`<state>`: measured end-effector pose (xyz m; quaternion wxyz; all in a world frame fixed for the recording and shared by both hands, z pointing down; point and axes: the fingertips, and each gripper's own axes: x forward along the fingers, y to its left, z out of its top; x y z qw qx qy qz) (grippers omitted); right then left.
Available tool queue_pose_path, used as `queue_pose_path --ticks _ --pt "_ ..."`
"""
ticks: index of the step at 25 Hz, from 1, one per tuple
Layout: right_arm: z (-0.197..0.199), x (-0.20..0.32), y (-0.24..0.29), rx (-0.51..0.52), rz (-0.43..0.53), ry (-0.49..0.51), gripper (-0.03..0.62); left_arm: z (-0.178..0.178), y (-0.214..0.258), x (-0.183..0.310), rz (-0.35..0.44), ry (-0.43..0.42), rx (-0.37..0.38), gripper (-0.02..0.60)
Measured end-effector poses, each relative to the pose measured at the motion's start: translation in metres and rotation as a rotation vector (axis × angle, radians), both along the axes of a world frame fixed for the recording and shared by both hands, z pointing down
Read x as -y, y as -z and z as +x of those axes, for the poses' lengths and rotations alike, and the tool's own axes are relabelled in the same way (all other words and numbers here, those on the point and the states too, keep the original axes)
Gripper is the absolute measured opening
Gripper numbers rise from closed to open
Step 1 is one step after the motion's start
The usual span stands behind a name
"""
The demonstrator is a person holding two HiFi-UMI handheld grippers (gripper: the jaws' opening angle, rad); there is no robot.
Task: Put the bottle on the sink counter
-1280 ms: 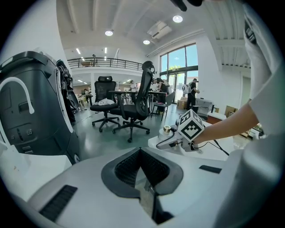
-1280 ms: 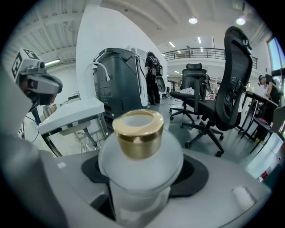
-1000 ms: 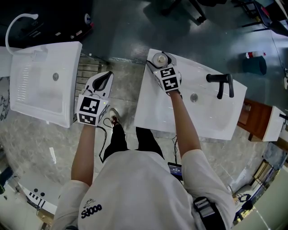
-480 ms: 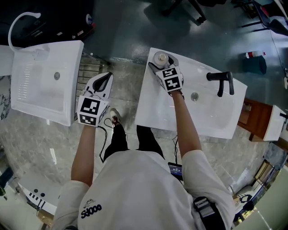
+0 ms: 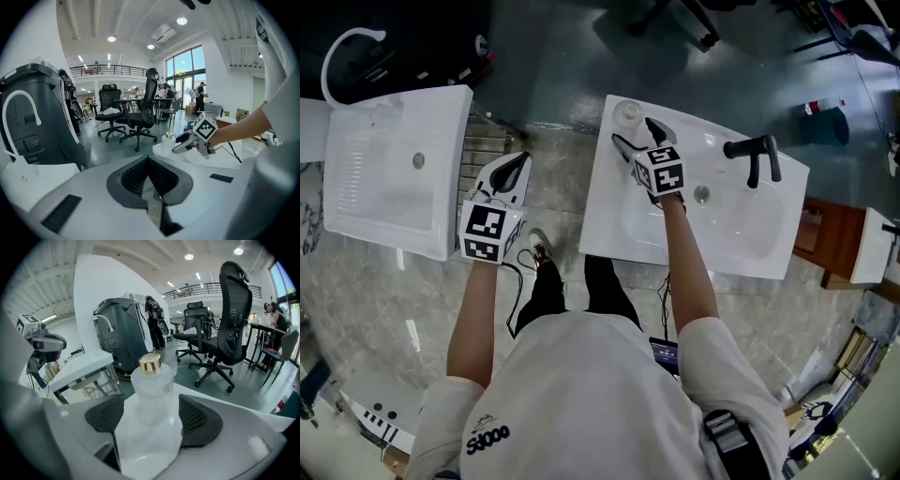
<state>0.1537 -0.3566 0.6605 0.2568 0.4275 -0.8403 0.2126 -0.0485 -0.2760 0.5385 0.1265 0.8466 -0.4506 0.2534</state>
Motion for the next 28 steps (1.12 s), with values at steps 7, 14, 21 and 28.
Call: queue_pose_path --ticks 7,14,21,28 --pt "0.018 -0.016 0.040 0.030 0.051 -0.080 0.336 -0.002 0.014 -0.003 0.035 -0.007 -0.001 0.006" --pt "0.022 -0.033 0.082 0.027 0.144 -0.115 0.256 -0.001 0.030 0.000 0.073 -0.037 -0.021 0.006" --pt "0.031 -0.038 0.141 0.032 0.288 -0.178 0.113 -0.005 0.050 0.005 0.129 -0.062 -0.037 0.006" --pt "0.015 -0.055 0.192 0.013 0.340 -0.162 0.011 -0.022 0.079 0.011 0.188 -0.057 -0.058 0.006"
